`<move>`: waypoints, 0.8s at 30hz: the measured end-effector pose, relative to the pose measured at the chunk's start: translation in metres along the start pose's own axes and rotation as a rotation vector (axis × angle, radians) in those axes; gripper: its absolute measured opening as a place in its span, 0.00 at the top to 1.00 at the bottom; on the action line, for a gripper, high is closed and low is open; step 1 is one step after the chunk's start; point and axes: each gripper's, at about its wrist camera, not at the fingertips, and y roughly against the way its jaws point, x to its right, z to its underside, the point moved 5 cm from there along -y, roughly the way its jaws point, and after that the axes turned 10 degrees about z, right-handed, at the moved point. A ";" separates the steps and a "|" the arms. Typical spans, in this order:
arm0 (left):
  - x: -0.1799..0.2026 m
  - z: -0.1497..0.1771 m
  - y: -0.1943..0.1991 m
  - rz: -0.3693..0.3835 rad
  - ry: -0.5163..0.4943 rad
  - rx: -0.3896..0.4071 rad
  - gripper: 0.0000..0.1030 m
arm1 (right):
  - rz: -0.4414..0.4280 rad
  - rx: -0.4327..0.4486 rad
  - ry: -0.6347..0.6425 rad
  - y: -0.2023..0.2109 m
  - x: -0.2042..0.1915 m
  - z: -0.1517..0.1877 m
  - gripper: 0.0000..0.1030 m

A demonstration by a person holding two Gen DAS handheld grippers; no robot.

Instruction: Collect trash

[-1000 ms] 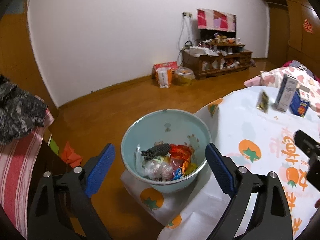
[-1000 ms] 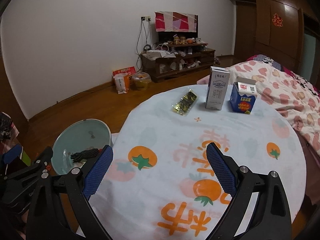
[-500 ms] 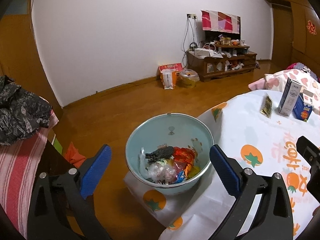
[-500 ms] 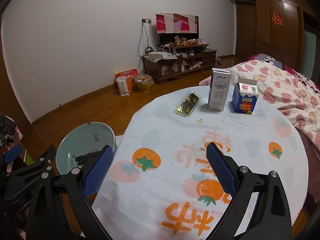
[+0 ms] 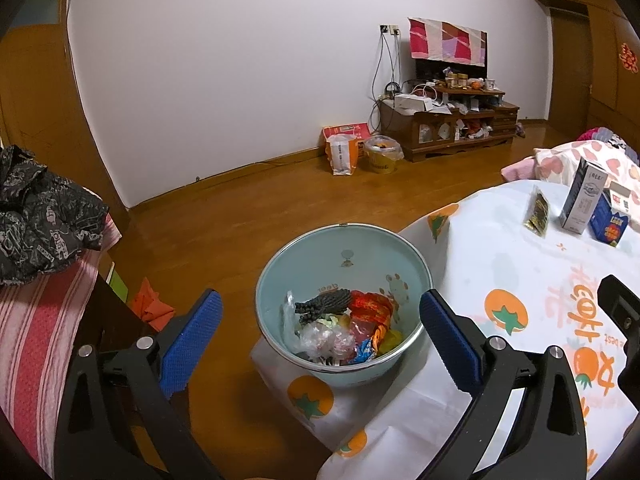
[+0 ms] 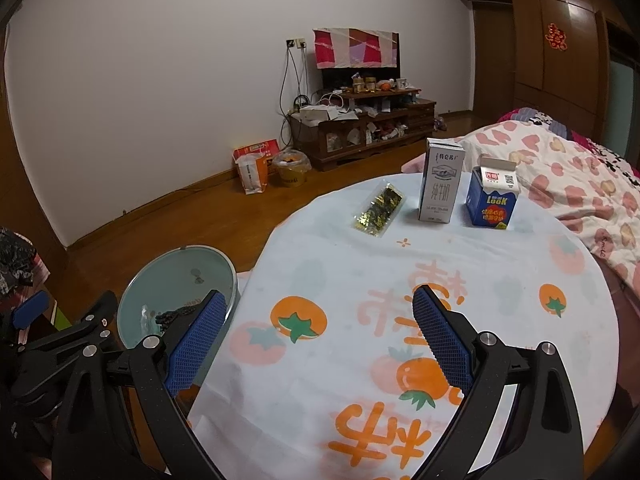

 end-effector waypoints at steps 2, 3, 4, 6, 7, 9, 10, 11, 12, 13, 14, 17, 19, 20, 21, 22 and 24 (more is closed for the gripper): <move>0.000 0.000 0.000 -0.002 0.002 0.003 0.06 | 0.001 0.001 0.002 0.000 0.000 0.000 0.10; 0.000 0.000 0.000 -0.002 0.001 0.004 0.06 | 0.002 0.002 0.003 0.000 0.000 0.000 0.10; 0.000 0.000 0.000 -0.004 0.000 0.004 0.06 | 0.003 0.002 0.002 0.001 0.000 0.000 0.10; 0.000 0.000 0.001 0.003 0.006 0.004 0.06 | 0.002 0.001 0.000 0.000 0.000 0.000 0.10; 0.000 0.000 0.001 0.015 0.009 0.004 0.06 | 0.002 0.001 0.003 0.000 0.000 0.000 0.10; 0.000 0.000 0.006 0.037 0.005 0.019 0.10 | 0.003 -0.001 0.004 0.000 0.000 0.000 0.10; 0.000 -0.001 0.009 0.024 0.000 0.039 0.12 | 0.004 -0.001 0.001 0.000 0.000 0.000 0.10; 0.002 -0.003 0.014 0.006 -0.024 0.069 0.12 | 0.005 0.002 -0.005 0.001 0.000 0.000 0.10; 0.003 -0.004 0.015 0.007 -0.035 0.074 0.12 | 0.004 0.005 -0.010 0.001 0.001 0.000 0.10; 0.004 -0.005 0.014 0.013 -0.032 0.069 0.12 | 0.002 0.006 -0.013 0.002 0.001 -0.001 0.10; 0.002 -0.006 0.013 0.021 -0.014 0.058 0.12 | 0.001 0.006 -0.013 0.002 0.000 -0.001 0.10; 0.001 -0.008 0.011 0.012 -0.005 0.051 0.10 | -0.001 0.009 -0.011 0.003 0.000 -0.001 0.10; 0.000 -0.007 0.010 0.014 0.006 0.034 0.08 | 0.000 0.007 -0.011 0.003 -0.001 -0.001 0.10; -0.001 -0.007 0.010 0.011 0.011 0.028 0.07 | -0.003 0.008 -0.014 0.003 -0.001 -0.001 0.10; -0.001 -0.007 0.010 0.007 0.012 0.027 0.06 | -0.005 0.008 -0.016 0.004 -0.001 -0.001 0.10; -0.001 -0.007 0.010 0.004 0.010 0.028 0.06 | -0.005 0.009 -0.016 0.004 0.000 -0.001 0.10; 0.000 -0.006 0.010 -0.001 0.000 0.028 0.06 | -0.005 0.010 -0.016 0.005 -0.001 -0.001 0.10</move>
